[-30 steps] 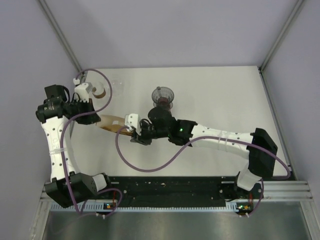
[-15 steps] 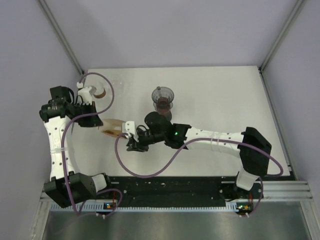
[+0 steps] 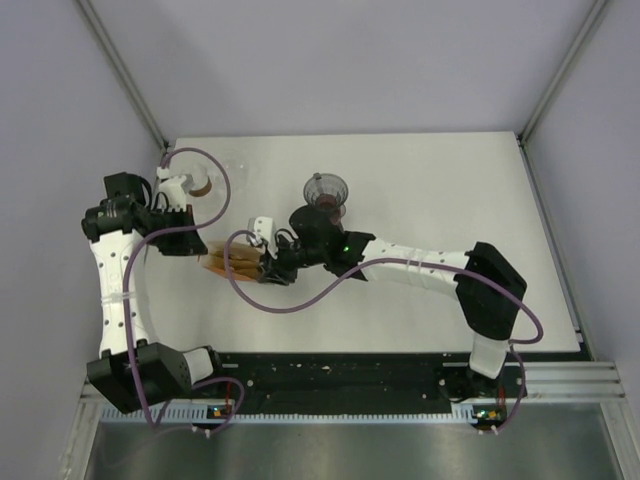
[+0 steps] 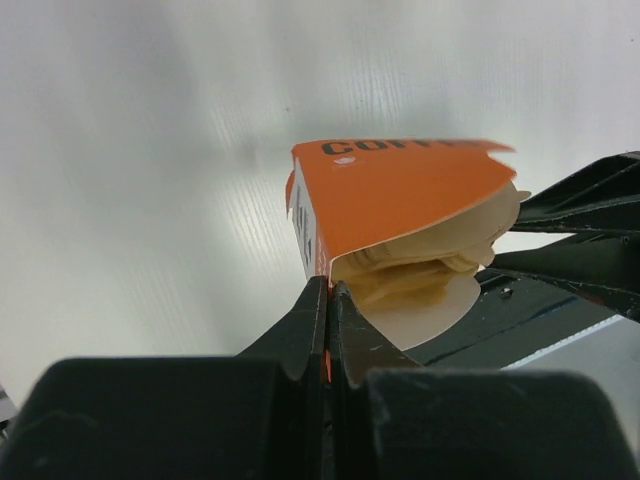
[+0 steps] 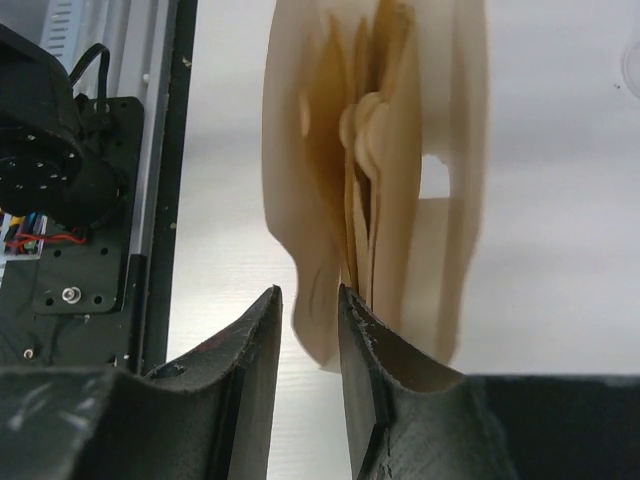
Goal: Place the coffee filter in the dripper
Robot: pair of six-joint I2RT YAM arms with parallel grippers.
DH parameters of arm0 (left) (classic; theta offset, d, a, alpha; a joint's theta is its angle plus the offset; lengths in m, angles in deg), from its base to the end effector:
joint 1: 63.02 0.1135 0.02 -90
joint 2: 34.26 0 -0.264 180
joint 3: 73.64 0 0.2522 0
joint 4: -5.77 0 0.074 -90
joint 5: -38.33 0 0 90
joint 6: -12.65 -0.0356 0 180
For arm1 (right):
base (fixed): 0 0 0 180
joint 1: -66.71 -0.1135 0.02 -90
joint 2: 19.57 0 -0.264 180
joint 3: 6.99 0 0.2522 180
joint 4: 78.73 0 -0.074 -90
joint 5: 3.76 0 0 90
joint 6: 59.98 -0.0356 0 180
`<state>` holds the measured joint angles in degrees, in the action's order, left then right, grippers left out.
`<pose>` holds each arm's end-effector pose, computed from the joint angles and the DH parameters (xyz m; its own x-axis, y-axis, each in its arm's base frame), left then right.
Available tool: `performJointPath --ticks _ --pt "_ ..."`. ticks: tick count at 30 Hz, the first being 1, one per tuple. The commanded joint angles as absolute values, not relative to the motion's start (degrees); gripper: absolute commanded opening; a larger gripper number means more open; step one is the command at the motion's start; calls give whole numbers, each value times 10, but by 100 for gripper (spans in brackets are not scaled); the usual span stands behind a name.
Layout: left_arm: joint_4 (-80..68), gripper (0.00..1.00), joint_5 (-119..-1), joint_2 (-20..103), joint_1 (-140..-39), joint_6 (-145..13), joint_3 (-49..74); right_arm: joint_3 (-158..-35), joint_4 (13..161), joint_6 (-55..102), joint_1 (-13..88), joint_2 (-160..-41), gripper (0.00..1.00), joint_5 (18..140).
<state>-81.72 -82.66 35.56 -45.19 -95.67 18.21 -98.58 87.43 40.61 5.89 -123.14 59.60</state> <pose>0.2018 0.0457 0.3608 -0.8406 0.0127 -0.5415 0.2163 0.9244 -0.3141 0.1927 0.3779 0.2717 -0.0291 -0.3891 -0.9207 -0.9996 0.0121 0.0265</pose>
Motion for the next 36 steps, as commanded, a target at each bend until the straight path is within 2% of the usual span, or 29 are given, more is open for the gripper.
performJointPath --ticks 1,11,17,21,27,29,30,36 --pt "-812 0 -830 361 -457 -959 178 -1021 883 395 61 -1233 29 588" --pt "-812 0 -833 361 -461 -957 186 -1034 859 406 70 -1251 30 605" --pt "-812 0 -832 360 -464 -957 184 -1045 859 406 69 -1263 36 627" --pt "-812 0 -836 361 -466 -956 186 -1060 863 399 70 -1280 34 628" --pt "-812 0 -845 361 -468 -957 184 -1070 870 390 69 -1295 27 619" --pt "-812 0 -841 362 -468 -957 183 -1074 869 391 69 -1297 13 625" --pt "-811 0 -837 363 -468 -957 182 -1074 867 392 69 -1297 0 629" --pt "-797 0 -813 376 -468 -948 170 -1068 861 397 69 -1276 0 625"
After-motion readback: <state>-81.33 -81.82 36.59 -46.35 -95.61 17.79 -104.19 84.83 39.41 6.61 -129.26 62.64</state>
